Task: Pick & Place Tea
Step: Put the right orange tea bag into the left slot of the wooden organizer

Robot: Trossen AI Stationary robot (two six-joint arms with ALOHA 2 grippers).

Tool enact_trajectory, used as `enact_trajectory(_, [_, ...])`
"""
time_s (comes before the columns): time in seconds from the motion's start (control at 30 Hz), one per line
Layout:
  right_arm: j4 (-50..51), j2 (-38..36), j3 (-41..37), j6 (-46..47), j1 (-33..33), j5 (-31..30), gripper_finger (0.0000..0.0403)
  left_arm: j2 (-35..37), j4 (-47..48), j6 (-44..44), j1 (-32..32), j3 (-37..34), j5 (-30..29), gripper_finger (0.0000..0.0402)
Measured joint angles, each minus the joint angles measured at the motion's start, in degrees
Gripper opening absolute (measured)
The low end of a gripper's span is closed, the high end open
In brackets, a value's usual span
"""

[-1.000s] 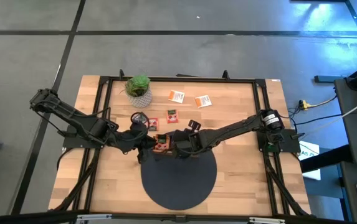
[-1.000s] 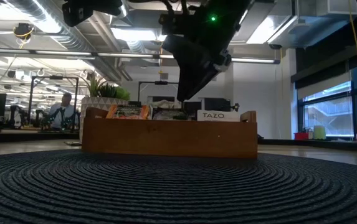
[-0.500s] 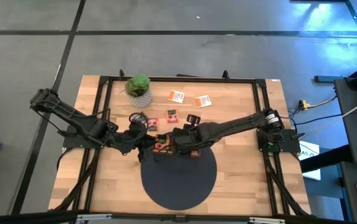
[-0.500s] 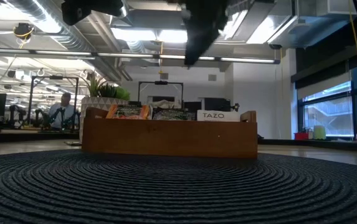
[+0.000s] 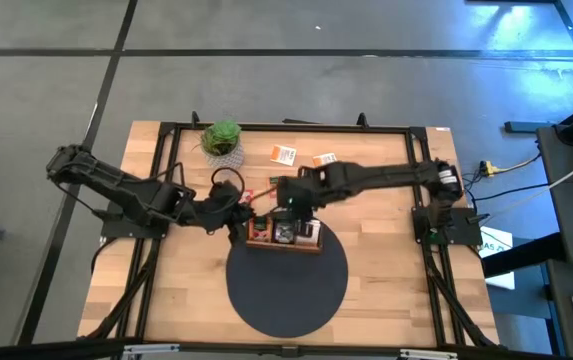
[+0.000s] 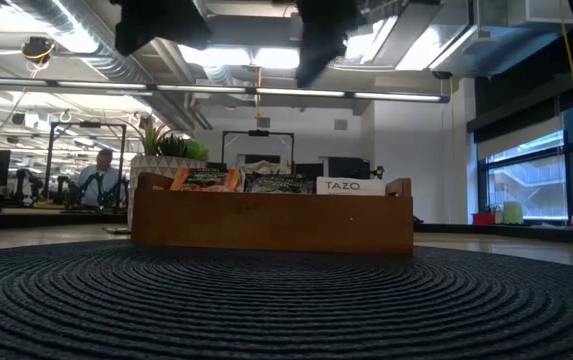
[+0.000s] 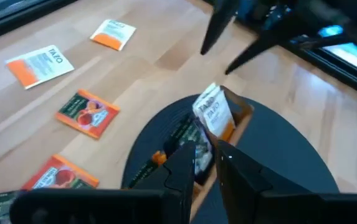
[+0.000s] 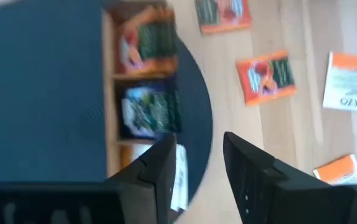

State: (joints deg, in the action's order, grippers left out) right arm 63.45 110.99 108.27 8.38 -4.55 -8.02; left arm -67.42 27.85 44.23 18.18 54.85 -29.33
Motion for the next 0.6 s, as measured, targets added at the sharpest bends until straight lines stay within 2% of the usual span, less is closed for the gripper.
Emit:
enact_trajectory(0.13, [-7.91, -4.8, -9.2, -2.75, 5.52, 5.41, 0.0136, 0.0, 0.71, 0.0, -2.61, 0.0, 0.47, 0.006])
enact_trajectory(0.33, [-26.1, -8.09, -22.15, -6.19, 14.63, 19.84, 0.0136, 0.0, 1.14, 0.0, -8.08, 0.0, 2.37, 0.0063])
enact_trajectory(0.6, [-43.11, -5.66, -31.03, -5.84, 19.89, 20.61, 0.0136, 0.04, 1.23, 0.0, -13.93, 0.0, 3.75, 0.0062])
